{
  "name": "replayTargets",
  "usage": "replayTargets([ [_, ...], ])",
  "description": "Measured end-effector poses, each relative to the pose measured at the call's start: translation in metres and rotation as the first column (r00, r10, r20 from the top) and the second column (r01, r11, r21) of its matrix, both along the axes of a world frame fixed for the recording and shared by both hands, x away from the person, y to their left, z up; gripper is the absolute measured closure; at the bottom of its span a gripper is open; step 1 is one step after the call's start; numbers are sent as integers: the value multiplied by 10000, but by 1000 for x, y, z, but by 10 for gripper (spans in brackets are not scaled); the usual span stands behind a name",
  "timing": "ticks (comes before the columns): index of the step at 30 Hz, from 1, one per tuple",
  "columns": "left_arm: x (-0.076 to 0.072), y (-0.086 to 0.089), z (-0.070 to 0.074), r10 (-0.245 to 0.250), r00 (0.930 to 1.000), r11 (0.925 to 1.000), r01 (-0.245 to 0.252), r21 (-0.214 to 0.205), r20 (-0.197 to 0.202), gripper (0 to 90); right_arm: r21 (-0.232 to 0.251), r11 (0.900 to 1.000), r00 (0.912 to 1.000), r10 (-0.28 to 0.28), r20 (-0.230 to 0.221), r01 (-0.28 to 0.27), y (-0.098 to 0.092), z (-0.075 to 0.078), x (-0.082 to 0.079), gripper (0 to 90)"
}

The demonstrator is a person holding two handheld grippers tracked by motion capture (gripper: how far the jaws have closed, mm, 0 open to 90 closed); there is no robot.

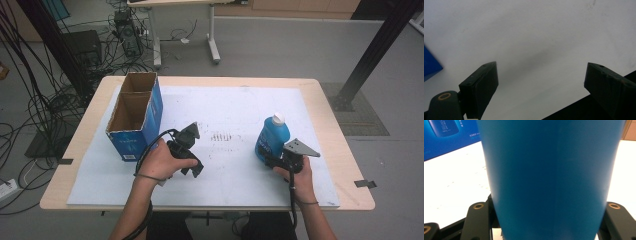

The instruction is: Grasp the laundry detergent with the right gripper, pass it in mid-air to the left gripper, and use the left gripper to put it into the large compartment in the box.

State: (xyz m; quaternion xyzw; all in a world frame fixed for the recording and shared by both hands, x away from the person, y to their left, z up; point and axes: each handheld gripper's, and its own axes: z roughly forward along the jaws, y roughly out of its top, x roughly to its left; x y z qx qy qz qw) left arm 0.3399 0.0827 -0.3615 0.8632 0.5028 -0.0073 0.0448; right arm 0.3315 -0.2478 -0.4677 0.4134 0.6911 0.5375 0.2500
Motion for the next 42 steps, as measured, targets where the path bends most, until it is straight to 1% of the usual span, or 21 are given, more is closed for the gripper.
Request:
replayTargets([
  [25,-1,-1,4,76,10000,10000,-76,-63,36,124,-40,10000,9999,64,78,-63,0,0,0,390],
  [30,1,-2,7,75,9999,9999,-74,-91,111,124,-53,9999,9999,87,78,-87,-1,0,0,390],
  [42,4,-3,9,76,9998,9999,-74,-102,157,124,-124,9998,9998,173,58,-172,-1,1,1,392],
])
